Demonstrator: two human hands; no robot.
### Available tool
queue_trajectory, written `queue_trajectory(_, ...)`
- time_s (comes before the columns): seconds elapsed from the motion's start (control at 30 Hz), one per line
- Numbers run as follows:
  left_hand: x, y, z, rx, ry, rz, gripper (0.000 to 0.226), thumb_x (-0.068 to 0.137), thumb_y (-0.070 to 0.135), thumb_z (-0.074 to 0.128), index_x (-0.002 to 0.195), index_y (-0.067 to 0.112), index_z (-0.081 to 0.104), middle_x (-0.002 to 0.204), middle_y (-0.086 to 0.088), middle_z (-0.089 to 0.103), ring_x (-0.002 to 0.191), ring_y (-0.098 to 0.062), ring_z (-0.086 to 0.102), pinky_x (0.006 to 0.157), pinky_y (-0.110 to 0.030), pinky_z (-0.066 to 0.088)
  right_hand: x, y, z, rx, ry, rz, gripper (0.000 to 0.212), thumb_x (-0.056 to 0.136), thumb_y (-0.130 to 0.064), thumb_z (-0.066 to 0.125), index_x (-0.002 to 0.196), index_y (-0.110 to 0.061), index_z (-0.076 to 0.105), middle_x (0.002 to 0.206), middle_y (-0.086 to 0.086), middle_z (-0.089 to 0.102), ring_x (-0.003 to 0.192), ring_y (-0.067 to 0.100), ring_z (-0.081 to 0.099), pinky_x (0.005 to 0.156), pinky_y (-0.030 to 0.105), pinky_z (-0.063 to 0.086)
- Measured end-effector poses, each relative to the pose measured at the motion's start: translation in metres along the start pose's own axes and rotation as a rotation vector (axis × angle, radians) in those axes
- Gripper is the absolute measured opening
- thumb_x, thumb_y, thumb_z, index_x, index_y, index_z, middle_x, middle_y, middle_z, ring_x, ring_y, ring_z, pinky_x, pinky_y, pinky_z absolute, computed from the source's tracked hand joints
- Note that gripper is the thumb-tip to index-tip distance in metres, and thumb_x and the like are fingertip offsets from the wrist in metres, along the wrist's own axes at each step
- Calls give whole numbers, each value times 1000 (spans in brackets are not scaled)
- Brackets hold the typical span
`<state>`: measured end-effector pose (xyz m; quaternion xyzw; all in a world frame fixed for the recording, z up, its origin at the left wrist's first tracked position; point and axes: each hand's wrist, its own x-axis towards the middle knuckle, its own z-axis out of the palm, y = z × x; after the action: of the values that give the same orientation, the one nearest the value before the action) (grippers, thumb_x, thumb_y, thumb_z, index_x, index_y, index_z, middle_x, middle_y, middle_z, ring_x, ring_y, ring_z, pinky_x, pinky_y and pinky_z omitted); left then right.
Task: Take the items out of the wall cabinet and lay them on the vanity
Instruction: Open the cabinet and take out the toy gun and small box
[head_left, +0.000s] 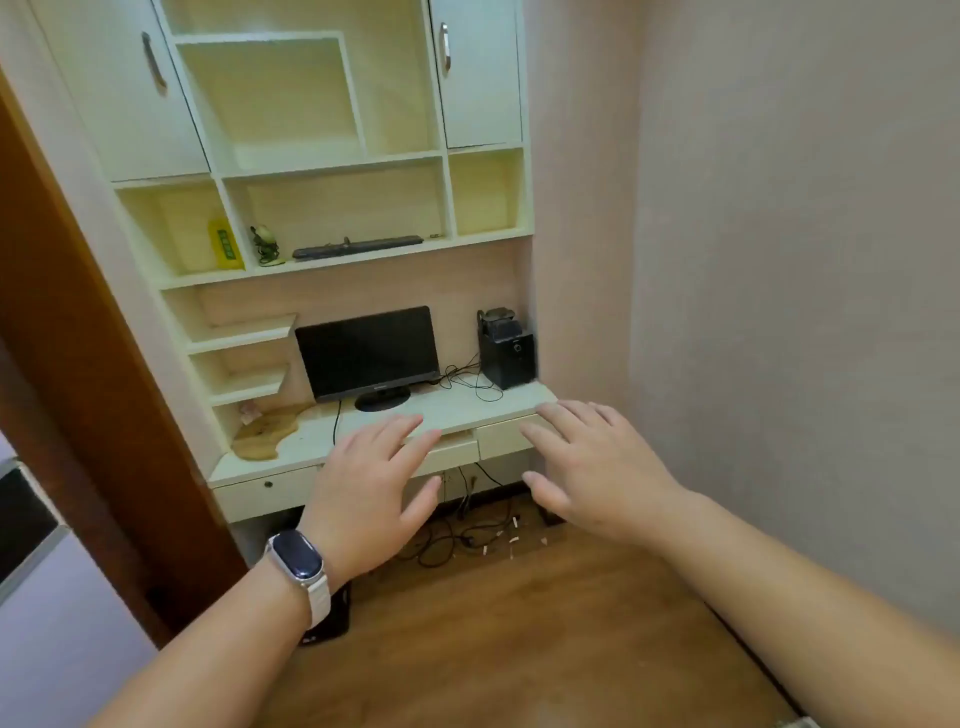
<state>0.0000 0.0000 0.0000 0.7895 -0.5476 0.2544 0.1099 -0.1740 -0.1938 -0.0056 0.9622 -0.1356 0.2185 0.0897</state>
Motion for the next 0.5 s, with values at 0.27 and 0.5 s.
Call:
queue_trajectory(0.27,19,-23,51,0,-4,8,50,89,46,45,130,21,58,133,-3,58,125,-21,52,104,-39,38,22,19,37,-21,-15,20,54,92,-53,41,134,-21,54,138,7,55,128,27,49,105,42,39)
queue_trajectory(0.5,48,-89,97,-57,-14,-3,50,89,47,43,130,22,58,132,-1,58,125,-19,52,103,-37,37,92,8,83,-27,-33,21,55,92,-54,39,133,-21,55,137,6,56,127,27,50,105,42,40)
